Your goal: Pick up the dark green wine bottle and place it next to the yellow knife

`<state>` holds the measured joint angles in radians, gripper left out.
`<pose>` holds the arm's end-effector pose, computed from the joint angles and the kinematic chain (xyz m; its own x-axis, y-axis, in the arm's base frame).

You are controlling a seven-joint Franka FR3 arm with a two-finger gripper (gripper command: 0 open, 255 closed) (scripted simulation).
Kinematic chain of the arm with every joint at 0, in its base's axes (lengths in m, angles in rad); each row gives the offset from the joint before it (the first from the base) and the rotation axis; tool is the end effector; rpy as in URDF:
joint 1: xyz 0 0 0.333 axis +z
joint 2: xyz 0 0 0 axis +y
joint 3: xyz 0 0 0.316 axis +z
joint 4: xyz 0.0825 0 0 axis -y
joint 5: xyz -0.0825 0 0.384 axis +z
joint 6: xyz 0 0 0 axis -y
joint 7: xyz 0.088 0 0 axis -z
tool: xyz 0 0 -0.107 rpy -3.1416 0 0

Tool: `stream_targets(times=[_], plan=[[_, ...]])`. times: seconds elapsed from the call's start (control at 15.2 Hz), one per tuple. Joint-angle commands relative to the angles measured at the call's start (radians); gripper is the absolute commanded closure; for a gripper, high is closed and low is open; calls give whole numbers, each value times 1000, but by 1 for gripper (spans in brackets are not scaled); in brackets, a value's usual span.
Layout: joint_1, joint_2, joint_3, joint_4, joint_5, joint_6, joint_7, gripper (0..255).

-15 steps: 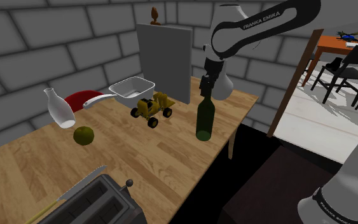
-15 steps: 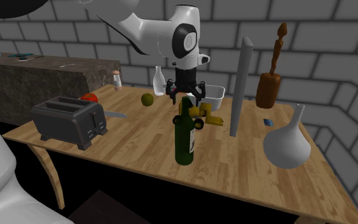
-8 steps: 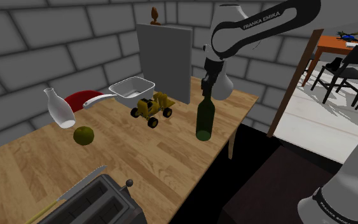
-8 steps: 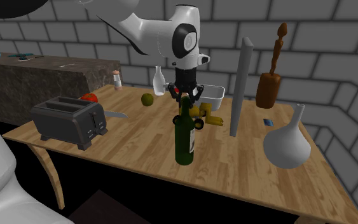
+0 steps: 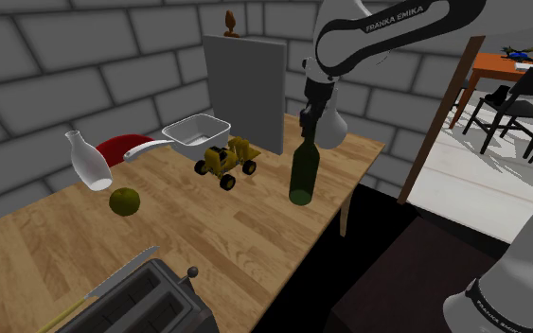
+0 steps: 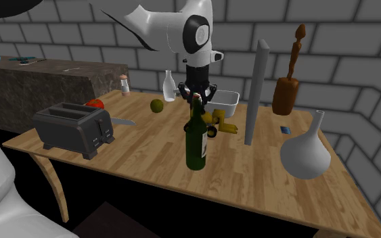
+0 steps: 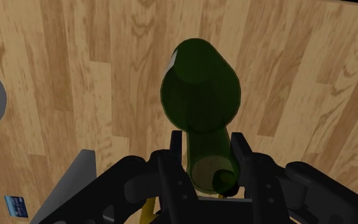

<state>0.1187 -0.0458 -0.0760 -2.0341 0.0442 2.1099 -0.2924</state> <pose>0.5522 0.0252 0.4766 0.9432 0.3064 0.1282 0.3099 -0.9508 -0.0072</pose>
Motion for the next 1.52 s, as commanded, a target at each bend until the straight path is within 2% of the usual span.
stream_targets(times=[0.0,1.06,1.45], plan=[[-1,-6,-2,20,-1,-26,-2,255],[-2,-26,-1,213,-6,-238,8,255],[64,-2,74,240,-19,-237,153,255]])
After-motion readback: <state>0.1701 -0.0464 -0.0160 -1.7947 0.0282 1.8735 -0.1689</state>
